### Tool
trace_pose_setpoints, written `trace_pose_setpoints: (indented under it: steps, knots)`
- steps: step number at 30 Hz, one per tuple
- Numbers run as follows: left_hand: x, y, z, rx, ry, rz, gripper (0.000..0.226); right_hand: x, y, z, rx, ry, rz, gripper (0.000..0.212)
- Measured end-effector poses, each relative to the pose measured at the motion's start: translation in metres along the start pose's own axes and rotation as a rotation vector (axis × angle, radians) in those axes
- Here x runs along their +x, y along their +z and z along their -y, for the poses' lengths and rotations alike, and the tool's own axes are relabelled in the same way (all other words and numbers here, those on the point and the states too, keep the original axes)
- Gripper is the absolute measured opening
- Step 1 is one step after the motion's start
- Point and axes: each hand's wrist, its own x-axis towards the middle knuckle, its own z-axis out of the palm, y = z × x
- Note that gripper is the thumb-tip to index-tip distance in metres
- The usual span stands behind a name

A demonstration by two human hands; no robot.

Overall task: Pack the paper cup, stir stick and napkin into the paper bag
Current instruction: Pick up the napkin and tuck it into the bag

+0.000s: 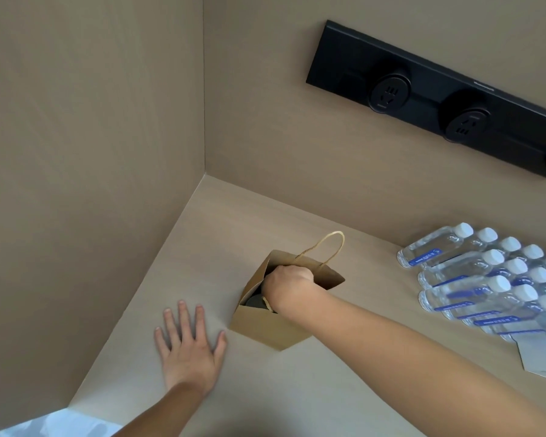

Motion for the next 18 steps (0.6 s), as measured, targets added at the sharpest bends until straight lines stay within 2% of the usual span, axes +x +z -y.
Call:
trace_pose_setpoints:
  steps: [5, 10, 15, 18]
  knots:
    - [0.0, 0.0, 0.0, -0.006, 0.001, -0.005, 0.082, 0.011, 0.0, -0.001, 0.085, -0.06, 0.063, 0.035]
    - [0.0, -0.001, 0.001, -0.02, -0.004, -0.012, 0.082, 0.01, 0.003, -0.015, 0.315, -0.089, -0.025, 0.031]
    - [0.001, 0.002, 0.002, -0.004, -0.003, -0.016, 0.082, 0.007, 0.0, -0.019, 0.25, -0.127, 0.031, 0.032]
    - [0.002, 0.002, 0.001, -0.007, -0.006, -0.017, 0.082, 0.001, -0.006, -0.02, 0.128, -0.186, 0.141, 0.027]
